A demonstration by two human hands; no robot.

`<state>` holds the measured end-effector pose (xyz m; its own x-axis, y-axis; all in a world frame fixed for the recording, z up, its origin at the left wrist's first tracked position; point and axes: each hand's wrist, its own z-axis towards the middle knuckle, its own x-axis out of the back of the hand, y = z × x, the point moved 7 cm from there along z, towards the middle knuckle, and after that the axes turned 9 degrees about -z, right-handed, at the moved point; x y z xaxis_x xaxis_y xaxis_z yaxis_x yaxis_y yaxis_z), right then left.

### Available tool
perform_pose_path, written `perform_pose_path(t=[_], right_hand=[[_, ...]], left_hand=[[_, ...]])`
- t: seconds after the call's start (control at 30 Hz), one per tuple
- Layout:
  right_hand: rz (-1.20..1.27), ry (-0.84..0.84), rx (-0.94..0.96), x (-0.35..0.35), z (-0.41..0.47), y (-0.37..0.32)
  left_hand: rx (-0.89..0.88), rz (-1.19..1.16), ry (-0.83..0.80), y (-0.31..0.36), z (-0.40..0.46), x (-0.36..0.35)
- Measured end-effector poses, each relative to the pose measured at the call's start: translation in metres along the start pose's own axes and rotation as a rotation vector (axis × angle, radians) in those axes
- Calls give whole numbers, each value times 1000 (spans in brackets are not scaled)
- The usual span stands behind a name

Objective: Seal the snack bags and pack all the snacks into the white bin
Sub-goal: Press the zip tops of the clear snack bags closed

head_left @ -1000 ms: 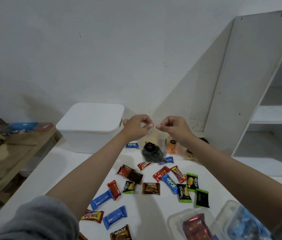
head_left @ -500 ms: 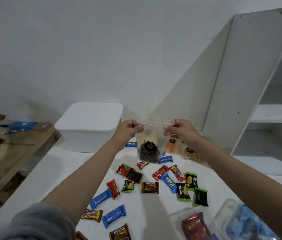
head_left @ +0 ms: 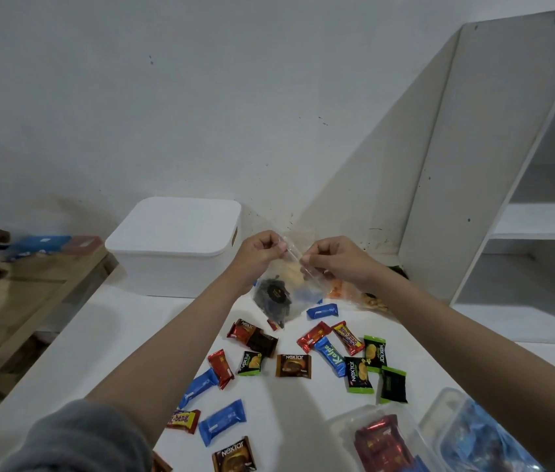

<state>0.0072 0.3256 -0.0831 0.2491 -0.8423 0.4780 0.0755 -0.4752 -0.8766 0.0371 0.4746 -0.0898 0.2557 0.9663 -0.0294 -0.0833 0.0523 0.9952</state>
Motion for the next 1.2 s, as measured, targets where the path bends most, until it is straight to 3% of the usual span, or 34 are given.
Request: perform_pose_path(t=[0.17,0.3,0.47,0.7,1.2], right_hand=[[75,77,-90,4,3,8],[67,182,-175,3,2,21],[-37,233,-186,-4,6,35],[-19,201,-172,-9,2,37],[130,217,-181,-13,4,51]], left_hand=[[20,107,72,-5,2,2],[216,145,261,-21,3,12],[556,32,26,-44,-11,-16],[478,-136,26,-46,-5,-27],[303,-74,23,-48,-7,-17]])
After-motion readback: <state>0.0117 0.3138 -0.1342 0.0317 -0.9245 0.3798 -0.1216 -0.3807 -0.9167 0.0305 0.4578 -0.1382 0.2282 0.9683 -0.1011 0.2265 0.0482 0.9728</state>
